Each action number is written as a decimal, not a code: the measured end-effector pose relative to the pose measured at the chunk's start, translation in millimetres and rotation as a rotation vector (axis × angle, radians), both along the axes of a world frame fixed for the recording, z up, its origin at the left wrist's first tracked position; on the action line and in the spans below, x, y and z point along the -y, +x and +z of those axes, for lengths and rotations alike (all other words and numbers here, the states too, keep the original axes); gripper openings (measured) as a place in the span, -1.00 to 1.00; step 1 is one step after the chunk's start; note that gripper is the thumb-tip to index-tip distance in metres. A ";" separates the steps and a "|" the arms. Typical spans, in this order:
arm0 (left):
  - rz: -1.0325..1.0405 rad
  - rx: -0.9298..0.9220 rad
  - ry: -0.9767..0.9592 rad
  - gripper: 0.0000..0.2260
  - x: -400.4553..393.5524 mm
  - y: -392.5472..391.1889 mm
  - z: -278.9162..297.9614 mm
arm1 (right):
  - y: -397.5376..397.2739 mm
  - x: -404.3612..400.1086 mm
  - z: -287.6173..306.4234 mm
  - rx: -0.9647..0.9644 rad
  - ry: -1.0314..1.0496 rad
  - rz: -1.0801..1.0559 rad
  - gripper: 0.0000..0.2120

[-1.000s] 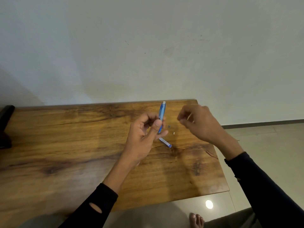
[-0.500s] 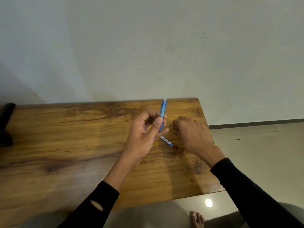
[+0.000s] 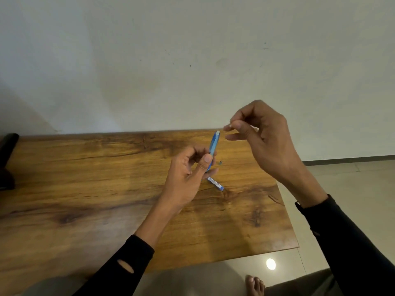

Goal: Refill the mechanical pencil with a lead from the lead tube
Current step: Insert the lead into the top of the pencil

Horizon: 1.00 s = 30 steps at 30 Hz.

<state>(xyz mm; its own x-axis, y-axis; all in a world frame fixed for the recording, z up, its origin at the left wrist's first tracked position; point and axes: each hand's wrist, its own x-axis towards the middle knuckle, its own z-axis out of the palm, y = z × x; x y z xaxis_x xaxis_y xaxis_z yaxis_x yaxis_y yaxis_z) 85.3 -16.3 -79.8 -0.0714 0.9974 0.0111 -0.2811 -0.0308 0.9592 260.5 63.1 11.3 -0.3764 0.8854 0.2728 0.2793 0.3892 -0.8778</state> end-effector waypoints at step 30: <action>0.017 -0.160 0.029 -0.97 -2.4 -0.4 -12.1 | -8.0 16.6 25.4 0.442 0.244 0.115 -0.91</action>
